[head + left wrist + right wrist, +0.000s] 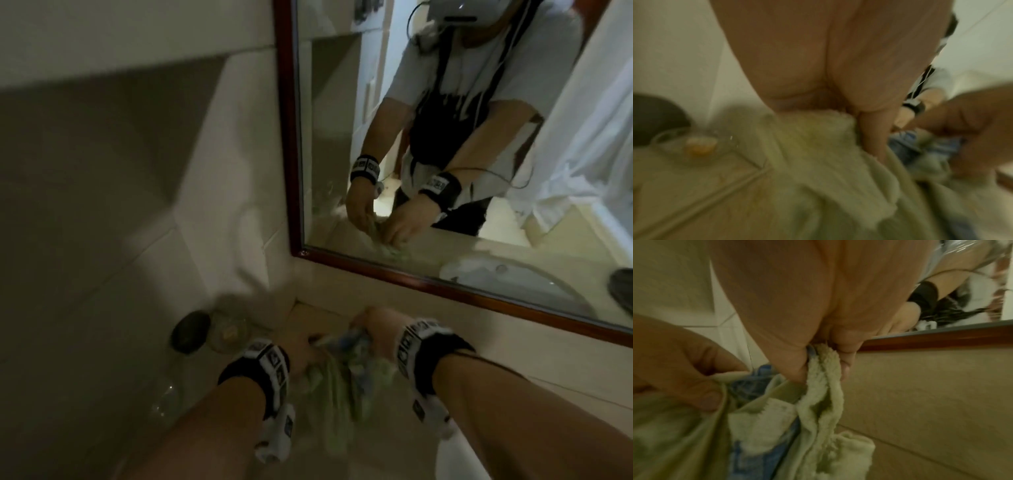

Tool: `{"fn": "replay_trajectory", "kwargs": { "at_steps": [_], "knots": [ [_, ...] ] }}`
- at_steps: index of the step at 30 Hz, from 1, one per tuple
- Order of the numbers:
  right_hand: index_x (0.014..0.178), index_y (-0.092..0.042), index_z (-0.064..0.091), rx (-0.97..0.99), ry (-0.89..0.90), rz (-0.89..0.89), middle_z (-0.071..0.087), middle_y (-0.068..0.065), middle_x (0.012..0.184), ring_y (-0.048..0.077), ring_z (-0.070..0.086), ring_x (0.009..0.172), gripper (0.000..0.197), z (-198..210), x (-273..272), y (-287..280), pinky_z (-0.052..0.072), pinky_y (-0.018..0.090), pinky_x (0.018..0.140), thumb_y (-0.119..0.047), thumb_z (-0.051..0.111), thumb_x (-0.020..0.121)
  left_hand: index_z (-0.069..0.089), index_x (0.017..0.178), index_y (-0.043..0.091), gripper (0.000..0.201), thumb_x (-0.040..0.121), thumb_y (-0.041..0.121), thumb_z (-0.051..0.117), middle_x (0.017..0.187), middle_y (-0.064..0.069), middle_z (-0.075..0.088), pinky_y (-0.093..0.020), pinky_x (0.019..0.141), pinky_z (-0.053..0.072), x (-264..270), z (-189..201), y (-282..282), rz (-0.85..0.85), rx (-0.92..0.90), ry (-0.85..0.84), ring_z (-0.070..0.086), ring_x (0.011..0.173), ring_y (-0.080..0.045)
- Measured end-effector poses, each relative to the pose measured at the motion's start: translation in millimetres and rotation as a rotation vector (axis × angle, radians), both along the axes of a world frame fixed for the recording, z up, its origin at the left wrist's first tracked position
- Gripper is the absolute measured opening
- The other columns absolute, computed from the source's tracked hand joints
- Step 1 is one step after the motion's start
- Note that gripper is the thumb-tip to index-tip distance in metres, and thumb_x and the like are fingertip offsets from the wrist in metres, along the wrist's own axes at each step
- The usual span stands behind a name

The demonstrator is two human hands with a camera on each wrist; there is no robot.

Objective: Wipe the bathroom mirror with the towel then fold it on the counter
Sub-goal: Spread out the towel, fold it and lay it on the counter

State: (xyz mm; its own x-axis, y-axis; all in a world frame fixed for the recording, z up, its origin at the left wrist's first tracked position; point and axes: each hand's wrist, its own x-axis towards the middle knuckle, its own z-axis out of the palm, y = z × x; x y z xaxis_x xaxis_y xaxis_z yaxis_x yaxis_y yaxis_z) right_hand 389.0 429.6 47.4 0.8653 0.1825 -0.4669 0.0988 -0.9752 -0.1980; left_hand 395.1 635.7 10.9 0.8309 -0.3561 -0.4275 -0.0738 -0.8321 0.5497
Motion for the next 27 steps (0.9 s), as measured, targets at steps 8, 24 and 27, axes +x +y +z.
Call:
{"fn": "replay_trajectory", "kwargs": {
  "at_steps": [8, 24, 27],
  "knots": [
    [0.101, -0.017, 0.071, 0.129, -0.085, -0.337, 0.074, 0.000, 0.101, 0.019, 0.069, 0.094, 0.038, 37, -123, -46, 0.056, 0.029, 0.082, -0.043, 0.073, 0.074, 0.057, 0.135, 0.032, 0.038, 0.098, 0.027, 0.064, 0.136, 0.002, 0.058, -0.029, 0.089, 0.053, -82, 47, -11, -0.137, -0.027, 0.071, 0.061, 0.112, -0.020],
    [0.080, -0.011, 0.076, 0.232, 0.140, -0.576, 0.069, -0.001, 0.070, 0.019, 0.062, 0.065, 0.033, 118, -256, -172, 0.052, 0.026, 0.066, -0.033, 0.080, 0.056, 0.075, 0.088, 0.032, 0.020, 0.090, 0.014, 0.067, 0.094, 0.011, 0.067, -0.021, 0.066, 0.052, -152, 170, -102, -0.201, -0.292, -0.167, 0.063, 0.080, -0.007],
    [0.113, -0.022, 0.074, 0.005, 0.084, -0.458, 0.070, -0.004, 0.117, 0.021, 0.065, 0.104, 0.064, 113, -268, -194, 0.050, 0.037, 0.099, -0.064, 0.072, 0.065, 0.074, 0.088, 0.041, 0.020, 0.081, 0.025, 0.065, 0.103, 0.007, 0.069, -0.040, 0.083, 0.062, -177, 205, -136, -0.334, -0.211, -0.141, 0.069, 0.092, -0.018]
  ]
}}
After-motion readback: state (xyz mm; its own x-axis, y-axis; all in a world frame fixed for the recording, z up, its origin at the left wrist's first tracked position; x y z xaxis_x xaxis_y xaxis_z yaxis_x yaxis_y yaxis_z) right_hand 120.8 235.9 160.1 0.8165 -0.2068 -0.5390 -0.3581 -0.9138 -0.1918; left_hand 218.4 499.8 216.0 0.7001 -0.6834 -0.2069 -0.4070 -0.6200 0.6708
